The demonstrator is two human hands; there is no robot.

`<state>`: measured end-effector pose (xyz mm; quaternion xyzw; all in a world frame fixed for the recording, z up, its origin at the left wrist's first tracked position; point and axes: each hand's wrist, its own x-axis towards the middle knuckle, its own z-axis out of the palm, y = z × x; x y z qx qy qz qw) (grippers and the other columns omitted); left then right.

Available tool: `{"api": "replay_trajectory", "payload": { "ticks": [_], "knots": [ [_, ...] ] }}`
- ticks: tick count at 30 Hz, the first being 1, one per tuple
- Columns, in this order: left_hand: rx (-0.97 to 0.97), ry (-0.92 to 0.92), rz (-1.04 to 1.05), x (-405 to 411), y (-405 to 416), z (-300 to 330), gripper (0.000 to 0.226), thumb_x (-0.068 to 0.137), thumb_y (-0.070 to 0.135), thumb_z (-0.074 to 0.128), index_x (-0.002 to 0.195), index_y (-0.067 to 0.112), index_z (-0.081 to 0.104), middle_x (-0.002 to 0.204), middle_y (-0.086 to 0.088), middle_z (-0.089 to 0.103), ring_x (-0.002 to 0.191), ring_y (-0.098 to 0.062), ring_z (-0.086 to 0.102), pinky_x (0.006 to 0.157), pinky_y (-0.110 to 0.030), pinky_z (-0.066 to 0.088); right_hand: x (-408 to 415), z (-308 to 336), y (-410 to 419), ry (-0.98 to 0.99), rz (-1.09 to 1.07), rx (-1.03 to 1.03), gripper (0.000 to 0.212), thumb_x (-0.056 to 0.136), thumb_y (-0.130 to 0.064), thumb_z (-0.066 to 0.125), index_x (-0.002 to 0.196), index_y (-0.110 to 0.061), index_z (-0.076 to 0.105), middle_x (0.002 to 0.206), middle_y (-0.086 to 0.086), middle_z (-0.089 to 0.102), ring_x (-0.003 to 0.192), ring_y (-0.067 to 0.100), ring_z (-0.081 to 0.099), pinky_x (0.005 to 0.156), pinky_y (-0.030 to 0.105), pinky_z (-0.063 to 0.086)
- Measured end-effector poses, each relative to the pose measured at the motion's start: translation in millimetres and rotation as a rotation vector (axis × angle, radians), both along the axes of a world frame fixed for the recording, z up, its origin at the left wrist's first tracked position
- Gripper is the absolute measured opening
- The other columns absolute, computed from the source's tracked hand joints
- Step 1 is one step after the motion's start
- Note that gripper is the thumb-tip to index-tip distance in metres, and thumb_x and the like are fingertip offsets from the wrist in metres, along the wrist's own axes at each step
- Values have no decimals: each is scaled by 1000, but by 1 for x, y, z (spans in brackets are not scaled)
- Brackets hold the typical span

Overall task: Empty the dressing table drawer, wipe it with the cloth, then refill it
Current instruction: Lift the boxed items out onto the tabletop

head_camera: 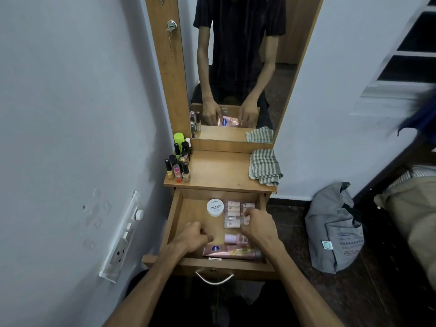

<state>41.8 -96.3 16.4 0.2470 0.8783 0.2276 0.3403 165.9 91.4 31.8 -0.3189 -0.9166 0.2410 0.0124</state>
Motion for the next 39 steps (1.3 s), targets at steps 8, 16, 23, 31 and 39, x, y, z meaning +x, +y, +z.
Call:
{"api": "replay_trajectory", "payload": {
  "ticks": [8, 16, 23, 31, 39],
  "knots": [
    [169, -176, 95, 16, 33, -5, 8, 94, 33, 63, 100, 27, 64, 102, 4, 69, 94, -11, 65, 91, -42, 56, -11, -8, -6, -103, 20, -23, 38, 87, -21, 71, 121, -16, 55, 100, 0, 65, 85, 14, 63, 76, 27, 53],
    [269, -273, 185, 18, 68, -9, 17, 93, 14, 61, 95, 28, 71, 100, 6, 74, 103, -18, 68, 99, -38, 51, -14, -18, -3, -129, 49, 15, 47, 88, -21, 69, 131, -14, 50, 109, 3, 66, 91, 16, 62, 82, 28, 53],
    [246, -291, 320, 22, 82, -10, 18, 87, 8, 57, 93, 16, 72, 103, -11, 76, 102, -30, 70, 95, -44, 56, -9, -18, -2, -89, 37, 14, 35, 87, -16, 71, 120, -14, 60, 110, 5, 70, 94, 19, 65, 81, 29, 53],
    [238, -286, 488, 28, 92, -4, 25, 86, 14, 53, 104, 3, 68, 93, -8, 72, 86, -26, 67, 76, -35, 52, 1, -17, -6, 16, -94, -69, 3, 88, -18, 68, 91, -17, 69, 86, -1, 69, 76, 11, 65, 72, 28, 59],
    [349, -289, 711, 32, 92, -5, 18, 88, 1, 59, 81, 18, 63, 102, -18, 75, 97, -38, 71, 91, -50, 57, 15, -16, 0, 135, -149, -67, 21, 97, -38, 64, 95, -18, 73, 86, -4, 73, 75, 8, 67, 76, 30, 61]
  ]
}}
